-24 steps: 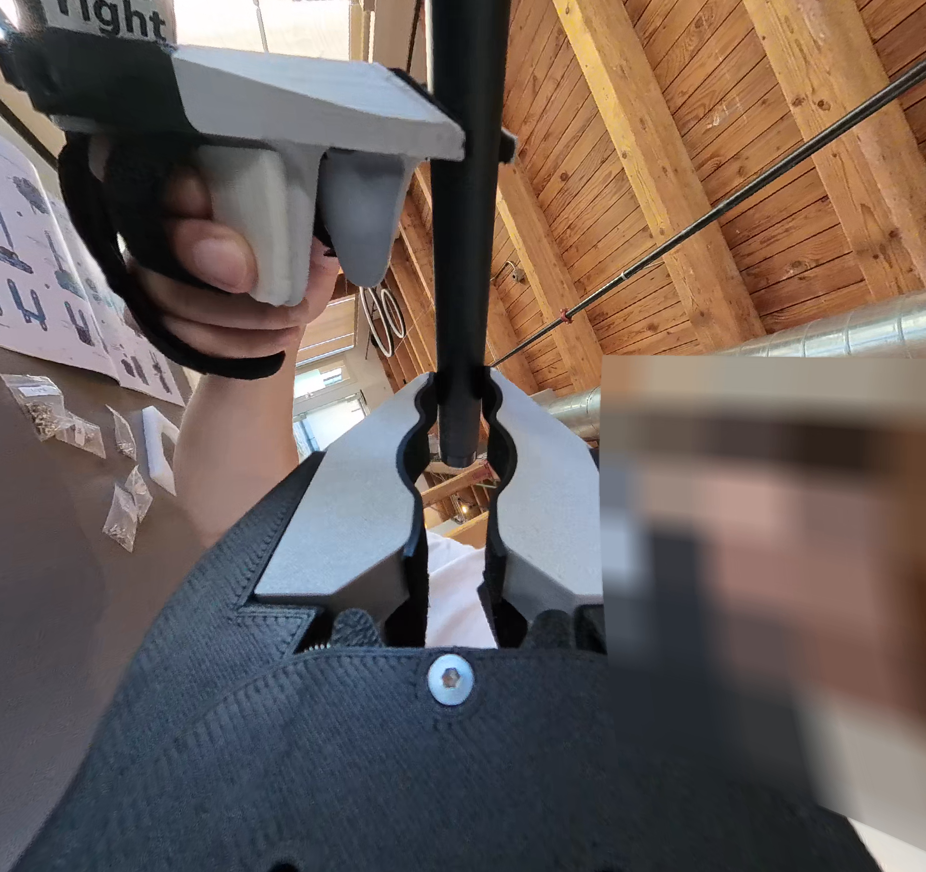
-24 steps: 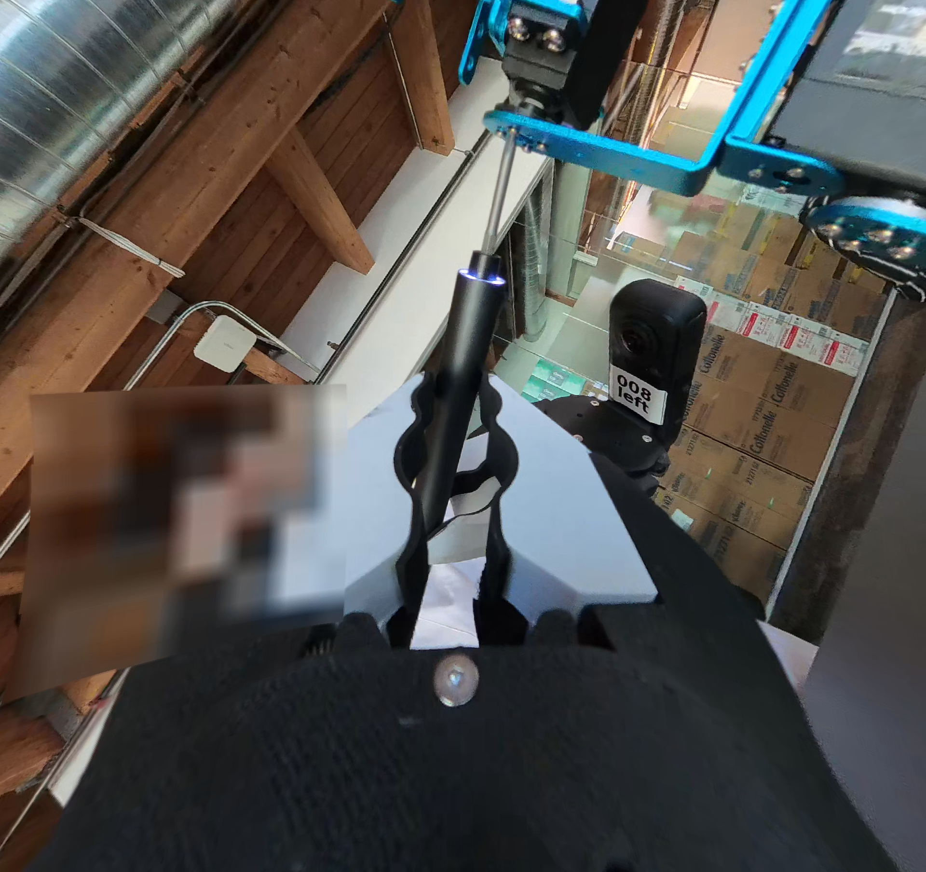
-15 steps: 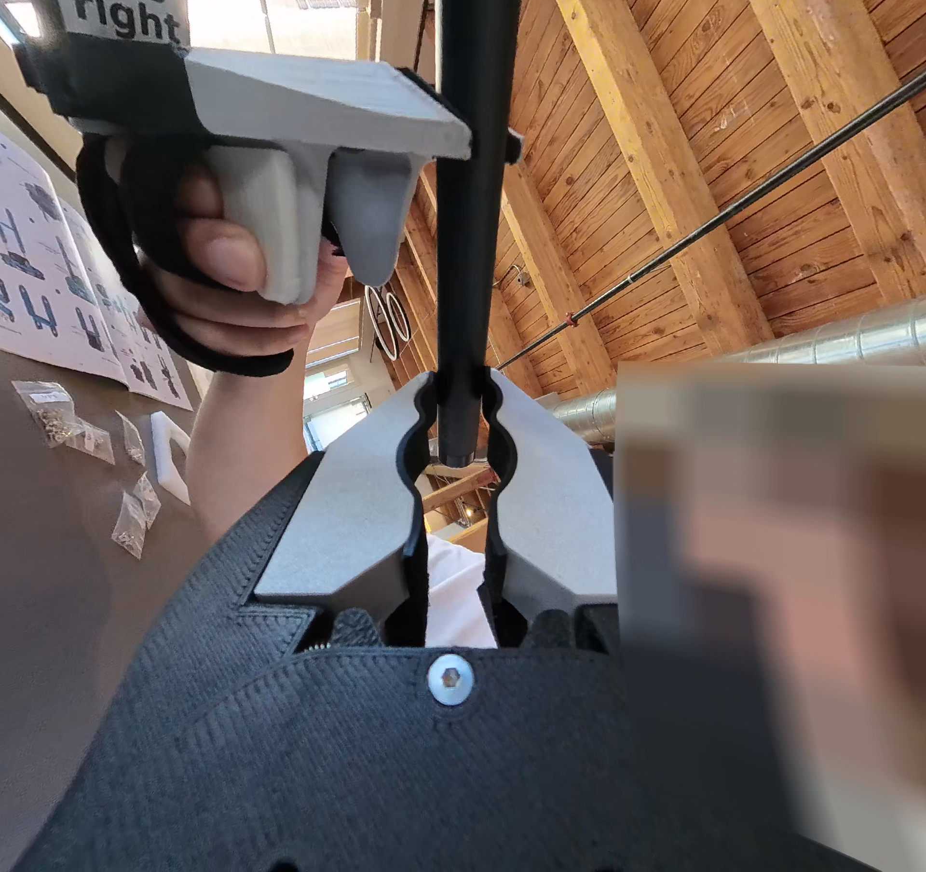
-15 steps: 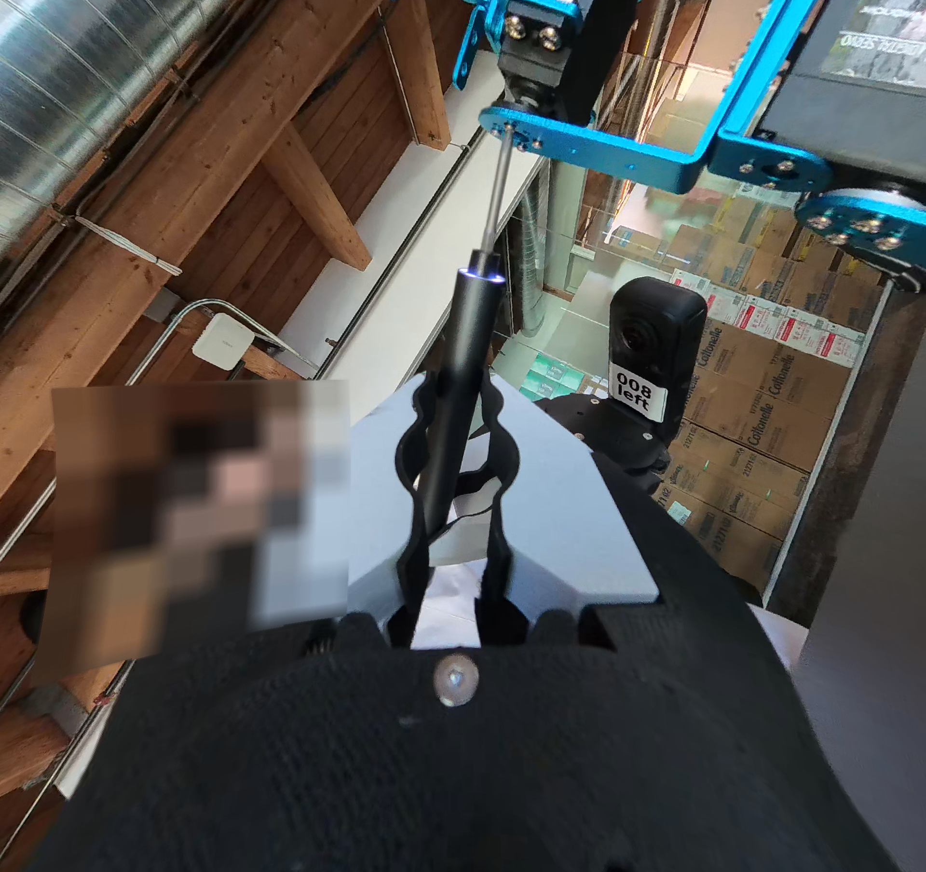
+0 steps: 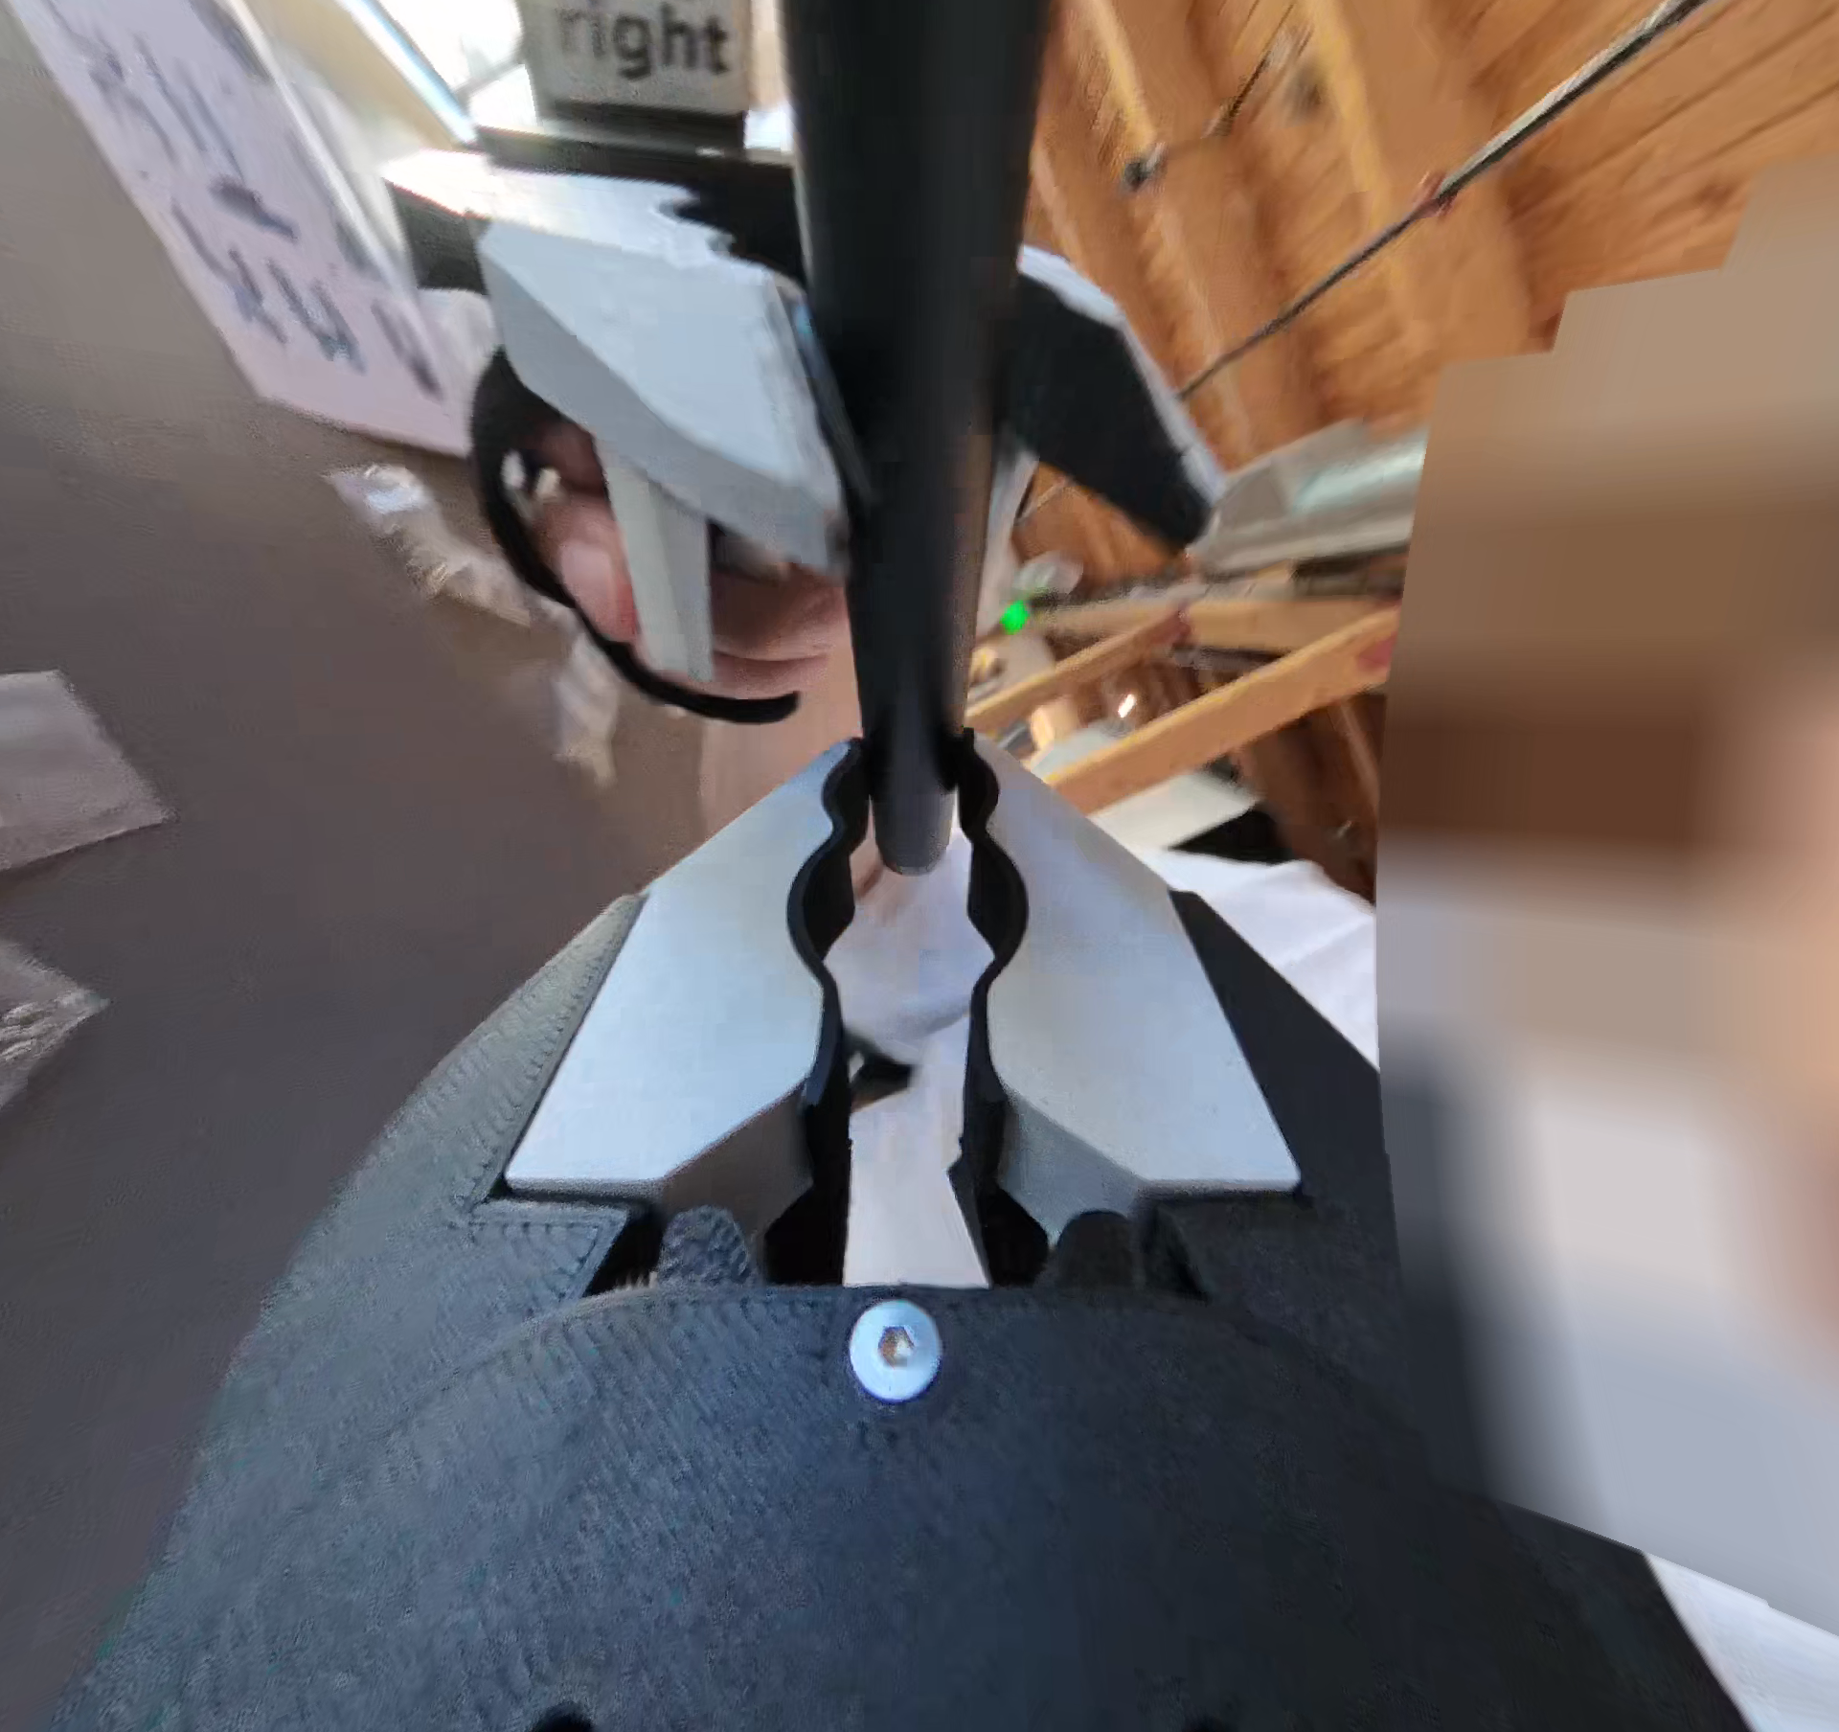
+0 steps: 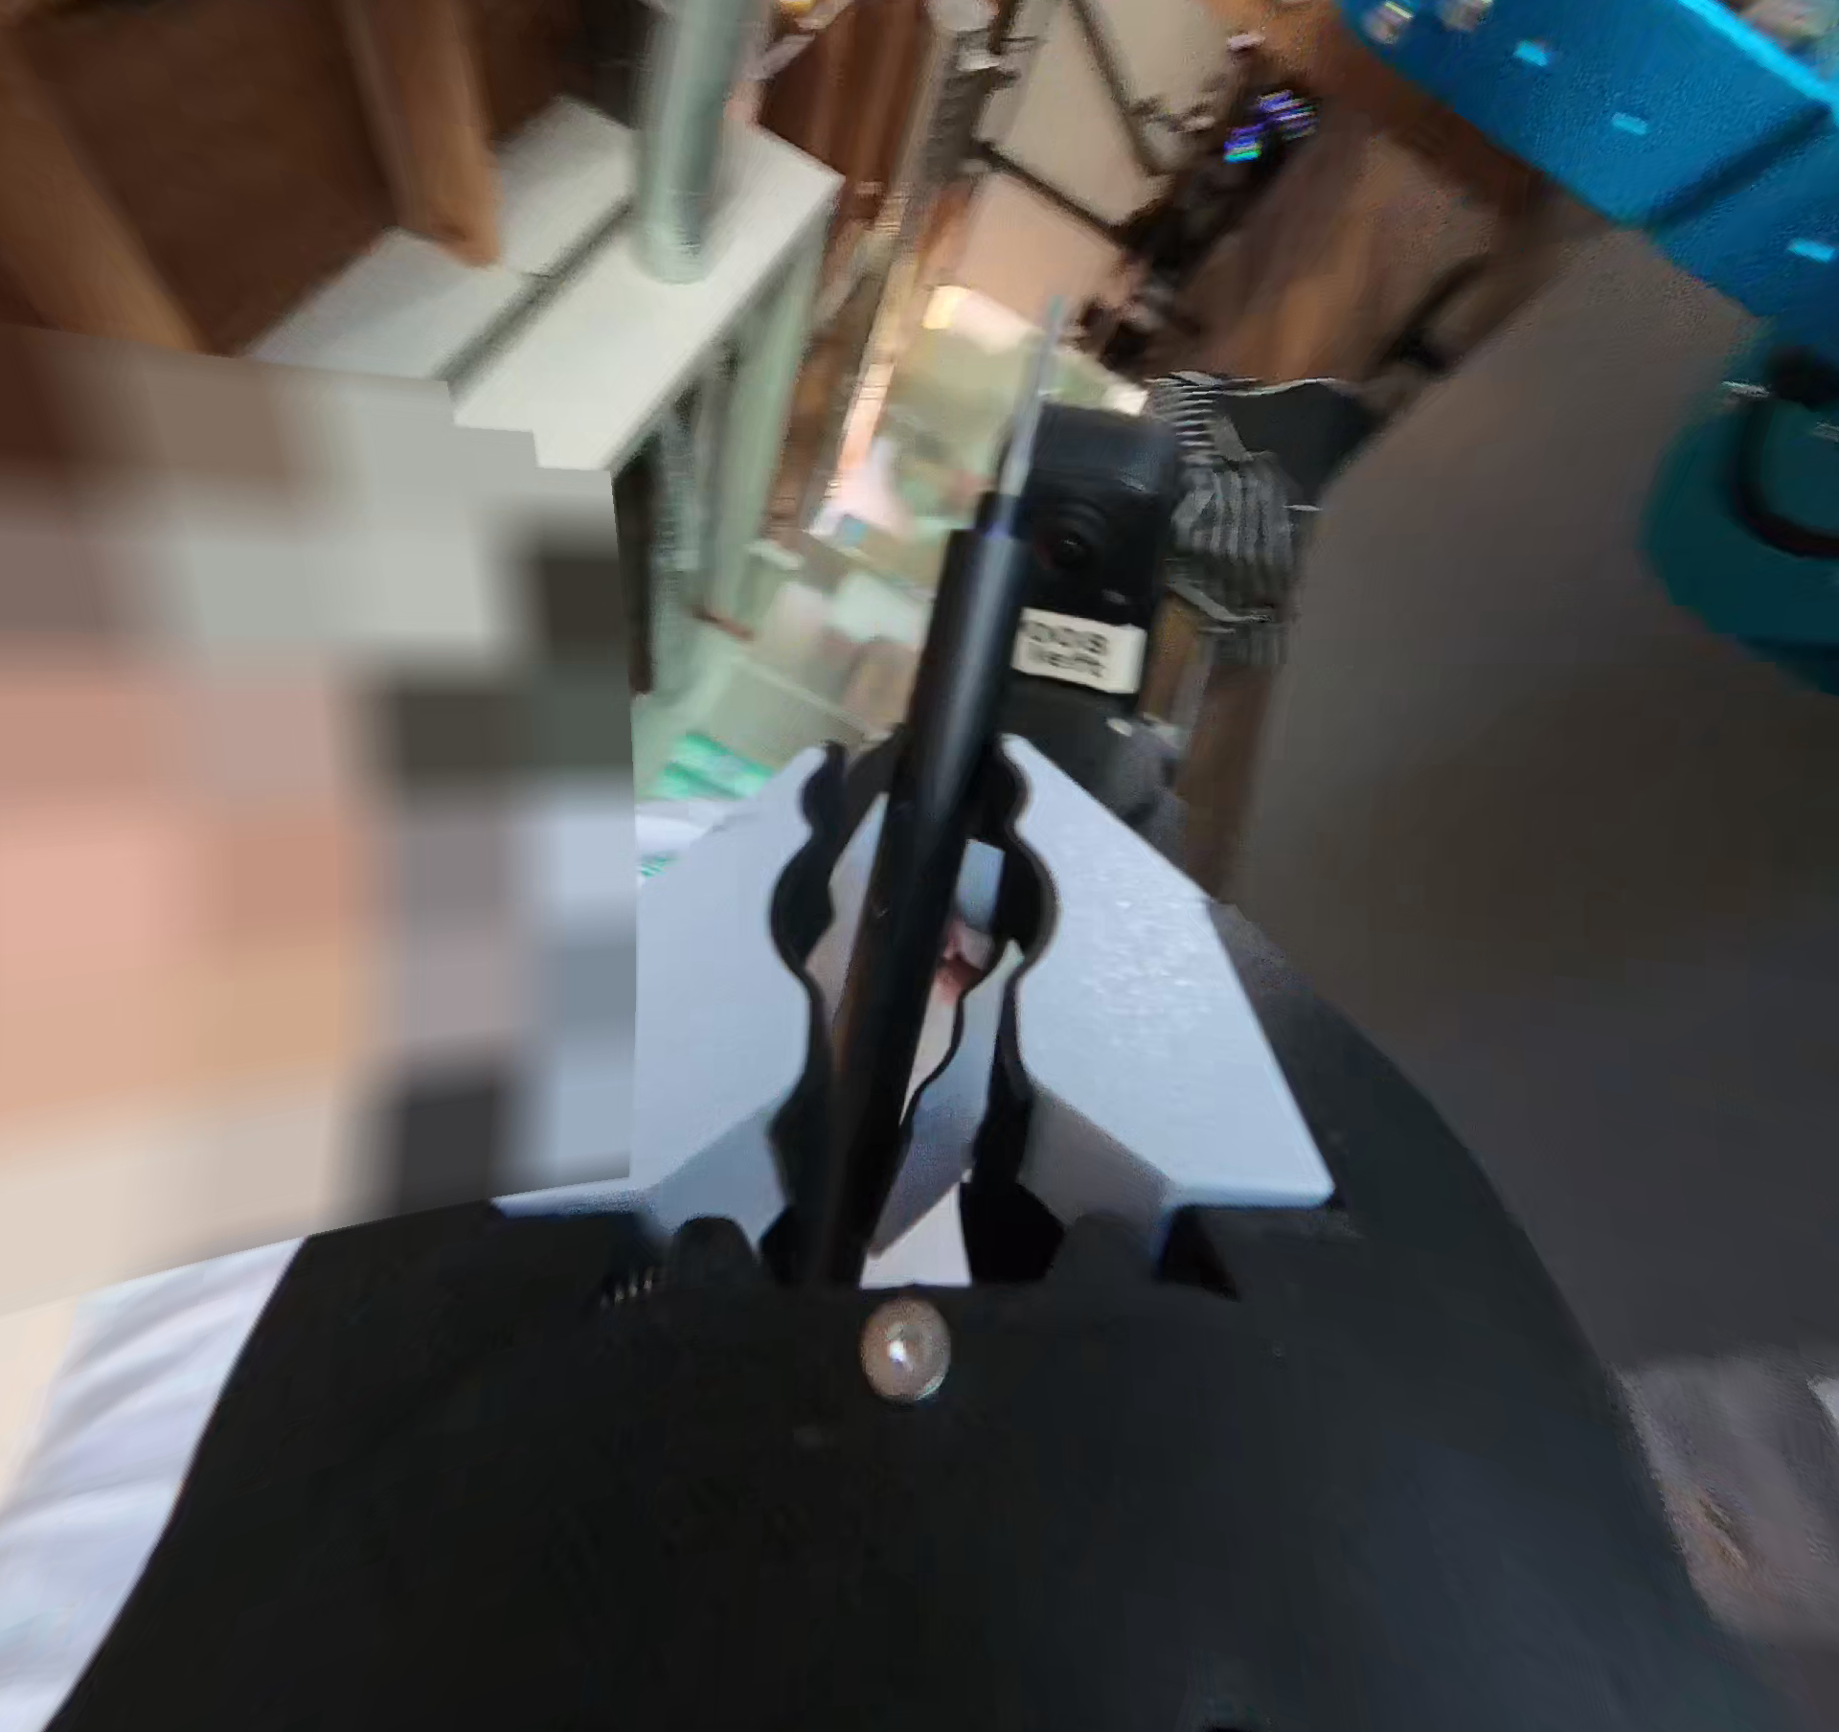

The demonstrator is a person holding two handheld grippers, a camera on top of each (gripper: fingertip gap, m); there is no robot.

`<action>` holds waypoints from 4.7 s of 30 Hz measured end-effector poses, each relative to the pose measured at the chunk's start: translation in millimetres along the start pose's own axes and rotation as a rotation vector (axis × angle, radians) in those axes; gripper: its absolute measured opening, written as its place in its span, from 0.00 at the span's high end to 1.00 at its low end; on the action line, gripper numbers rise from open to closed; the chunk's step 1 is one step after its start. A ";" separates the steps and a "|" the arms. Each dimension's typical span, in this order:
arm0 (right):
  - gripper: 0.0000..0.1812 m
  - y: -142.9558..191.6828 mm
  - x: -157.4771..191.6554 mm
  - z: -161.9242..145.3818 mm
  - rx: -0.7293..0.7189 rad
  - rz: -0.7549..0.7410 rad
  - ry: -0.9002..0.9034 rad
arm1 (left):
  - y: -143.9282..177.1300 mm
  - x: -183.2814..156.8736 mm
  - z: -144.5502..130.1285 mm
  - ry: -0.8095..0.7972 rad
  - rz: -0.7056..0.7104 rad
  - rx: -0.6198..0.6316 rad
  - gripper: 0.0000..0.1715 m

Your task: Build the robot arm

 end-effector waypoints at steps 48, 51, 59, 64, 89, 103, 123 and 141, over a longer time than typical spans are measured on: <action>0.84 -52.8 -120.1 -101.7 0.674 -0.862 0.550 | 225.3 75.5 89.4 -0.703 0.298 0.235 1.00; 0.84 -32.4 -81.1 -24.8 0.634 -0.980 0.815 | 228.0 74.6 95.9 -0.743 0.320 0.202 1.00; 0.81 -15.6 6.9 151.5 0.819 -0.897 1.356 | 237.8 79.3 110.5 -0.772 0.378 0.152 1.00; 0.86 -29.0 -9.9 166.3 0.892 -0.599 1.286 | 239.2 87.9 111.2 -0.806 0.435 0.174 1.00; 0.97 -29.3 -7.6 147.4 0.901 -0.226 0.944 | 230.8 65.7 92.6 -0.746 0.290 0.208 1.00; 0.85 82.0 14.6 -79.9 -0.091 -1.109 0.757 | 218.3 61.5 74.9 -0.932 0.473 0.192 0.95; 1.00 365.6 351.0 -360.9 1.133 -1.817 -0.707 | -229.9 12.4 -160.3 -0.842 0.258 0.316 0.94; 1.00 528.4 376.3 -299.2 1.499 -1.709 -0.856 | -408.3 53.4 -71.0 -0.825 0.245 0.370 0.94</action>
Point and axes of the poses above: each gripper's, where its closed fingertips meet, y back along the fingers, z out of its top, x = y × z across the jaws, the point moved 1 cm from there along y, back along the fingers, and after that the axes turned 11 degrees about y, right-handed, at the moved point
